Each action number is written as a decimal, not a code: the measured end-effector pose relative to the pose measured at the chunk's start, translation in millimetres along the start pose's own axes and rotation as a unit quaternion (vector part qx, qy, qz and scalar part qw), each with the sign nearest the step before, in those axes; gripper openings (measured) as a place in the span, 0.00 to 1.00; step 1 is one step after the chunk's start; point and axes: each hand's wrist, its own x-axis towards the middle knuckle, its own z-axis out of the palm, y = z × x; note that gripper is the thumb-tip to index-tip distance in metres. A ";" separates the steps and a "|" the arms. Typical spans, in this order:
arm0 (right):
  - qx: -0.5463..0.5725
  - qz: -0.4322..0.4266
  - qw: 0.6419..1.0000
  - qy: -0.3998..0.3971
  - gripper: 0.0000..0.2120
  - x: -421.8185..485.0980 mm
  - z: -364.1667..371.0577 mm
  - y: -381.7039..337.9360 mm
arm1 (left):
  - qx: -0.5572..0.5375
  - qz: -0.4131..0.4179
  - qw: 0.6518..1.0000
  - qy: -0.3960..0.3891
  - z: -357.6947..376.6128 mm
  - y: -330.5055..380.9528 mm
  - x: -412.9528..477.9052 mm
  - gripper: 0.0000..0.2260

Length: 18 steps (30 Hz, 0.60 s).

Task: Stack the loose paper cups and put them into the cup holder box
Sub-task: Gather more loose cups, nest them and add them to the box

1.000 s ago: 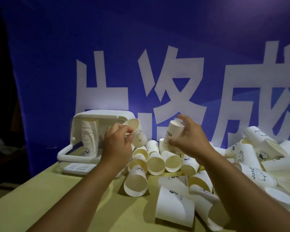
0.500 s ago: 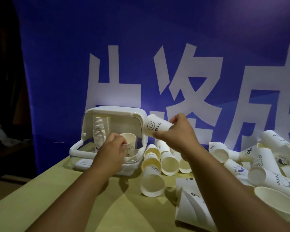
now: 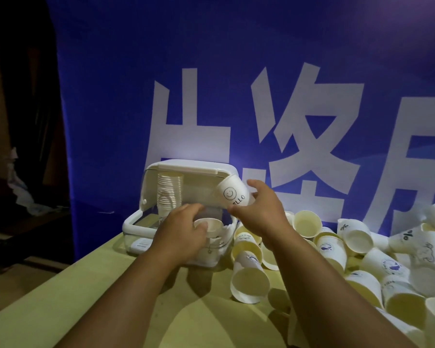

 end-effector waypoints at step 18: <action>-0.031 -0.108 0.991 -0.072 0.23 -0.8 15.9 0.8 | -0.151 0.031 0.983 0.096 6.7 8.2 0.5 0.22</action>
